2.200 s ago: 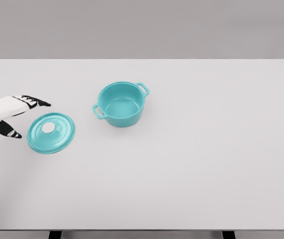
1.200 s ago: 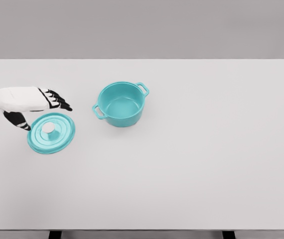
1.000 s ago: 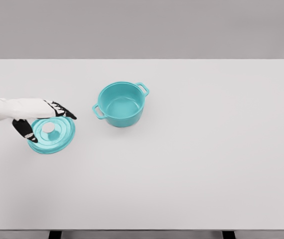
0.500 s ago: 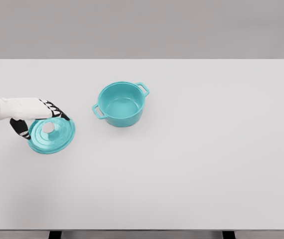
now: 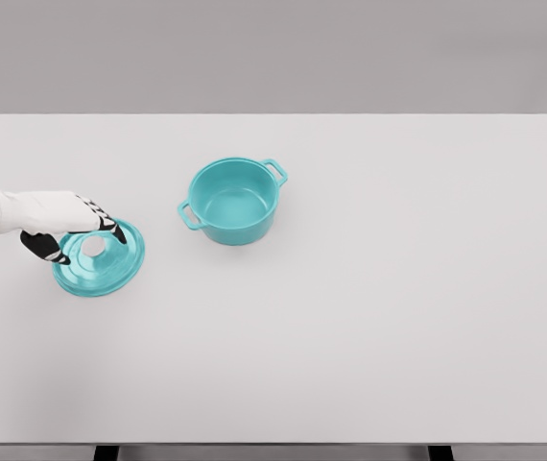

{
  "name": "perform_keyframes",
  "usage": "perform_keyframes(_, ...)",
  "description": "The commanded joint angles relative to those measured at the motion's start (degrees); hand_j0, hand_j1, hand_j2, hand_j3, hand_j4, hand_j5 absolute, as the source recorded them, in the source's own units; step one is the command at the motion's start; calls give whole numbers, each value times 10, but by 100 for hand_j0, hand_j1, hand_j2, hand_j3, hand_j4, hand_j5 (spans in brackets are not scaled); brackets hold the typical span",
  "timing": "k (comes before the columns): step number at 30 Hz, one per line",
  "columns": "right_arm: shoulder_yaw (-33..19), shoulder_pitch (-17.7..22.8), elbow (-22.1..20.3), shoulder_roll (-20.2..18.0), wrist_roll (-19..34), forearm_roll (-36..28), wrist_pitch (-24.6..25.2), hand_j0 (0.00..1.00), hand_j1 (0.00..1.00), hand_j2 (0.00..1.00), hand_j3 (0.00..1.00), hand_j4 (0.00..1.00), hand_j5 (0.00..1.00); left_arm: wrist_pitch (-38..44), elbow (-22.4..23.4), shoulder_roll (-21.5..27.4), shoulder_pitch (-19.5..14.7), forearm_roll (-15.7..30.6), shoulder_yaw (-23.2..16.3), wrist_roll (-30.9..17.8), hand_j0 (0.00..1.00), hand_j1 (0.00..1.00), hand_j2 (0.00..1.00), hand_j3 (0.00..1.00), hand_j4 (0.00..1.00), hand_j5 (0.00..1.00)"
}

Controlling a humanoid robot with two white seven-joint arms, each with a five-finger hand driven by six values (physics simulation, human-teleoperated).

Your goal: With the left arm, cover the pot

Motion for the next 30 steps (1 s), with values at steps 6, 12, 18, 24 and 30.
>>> perform_keyframes(6, 0, 0, 0, 0, 0, 0, 0, 100, 100, 100, 100, 100, 100, 1, 1, -1, 2, 1, 0, 0, 80, 80, 80, 80, 80, 80)
perform_keyframes(12, 0, 0, 0, 0, 0, 0, 0, 100, 100, 100, 100, 100, 100, 2, 0, -2, 4, 1, 0, 0, 80, 80, 80, 80, 80, 80)
perform_keyframes(18, 0, 0, 0, 0, 0, 0, 0, 100, 100, 100, 100, 100, 100, 2, 0, -2, 4, 1, -1, 0, 80, 80, 80, 80, 80, 80)
perform_keyframes(24, 0, 0, 0, 0, 0, 0, 0, 100, 100, 100, 100, 100, 100, 2, 0, -3, 4, 0, -3, 0, 73, 73, 73, 73, 73, 73)
perform_keyframes(30, 0, 0, 0, 0, 0, 0, 0, 100, 100, 100, 100, 100, 100, 2, 0, -3, 7, -1, -3, 0, 73, 73, 73, 73, 73, 73)
